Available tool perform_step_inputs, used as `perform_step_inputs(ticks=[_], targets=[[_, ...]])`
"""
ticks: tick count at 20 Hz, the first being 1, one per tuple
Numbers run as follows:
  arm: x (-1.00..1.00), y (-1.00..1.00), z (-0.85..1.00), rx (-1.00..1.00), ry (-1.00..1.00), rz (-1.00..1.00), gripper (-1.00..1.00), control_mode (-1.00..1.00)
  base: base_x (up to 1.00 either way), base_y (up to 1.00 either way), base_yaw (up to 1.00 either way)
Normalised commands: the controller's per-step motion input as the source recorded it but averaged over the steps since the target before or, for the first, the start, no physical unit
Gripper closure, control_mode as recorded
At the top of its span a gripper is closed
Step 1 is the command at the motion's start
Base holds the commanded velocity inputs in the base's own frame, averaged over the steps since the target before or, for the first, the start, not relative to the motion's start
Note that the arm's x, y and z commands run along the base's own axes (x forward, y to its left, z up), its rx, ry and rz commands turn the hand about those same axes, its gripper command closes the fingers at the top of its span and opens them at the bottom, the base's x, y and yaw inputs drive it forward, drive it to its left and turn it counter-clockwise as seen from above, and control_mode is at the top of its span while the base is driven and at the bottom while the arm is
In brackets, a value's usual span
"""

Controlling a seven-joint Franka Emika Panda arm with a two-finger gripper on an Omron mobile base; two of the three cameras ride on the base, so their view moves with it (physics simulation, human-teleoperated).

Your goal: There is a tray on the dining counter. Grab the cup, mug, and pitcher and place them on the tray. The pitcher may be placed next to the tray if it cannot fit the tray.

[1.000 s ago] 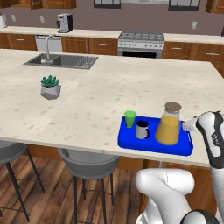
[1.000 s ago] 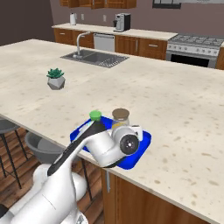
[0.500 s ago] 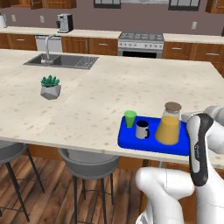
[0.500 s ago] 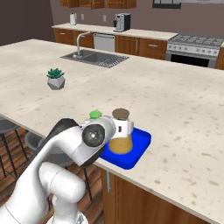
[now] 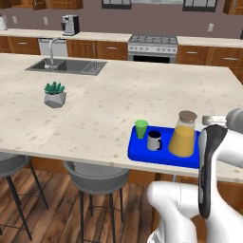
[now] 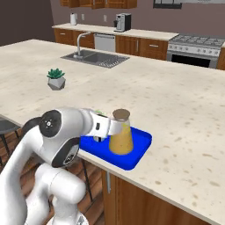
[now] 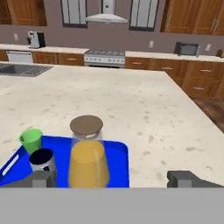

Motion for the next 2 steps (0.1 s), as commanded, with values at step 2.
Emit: perform_step_inputs(ticks=[2], targets=[[-0.79, 0.17, 0.5, 0.0, 0.08, -0.23, -1.0, -1.0, 0.0, 0.0, 0.0]])
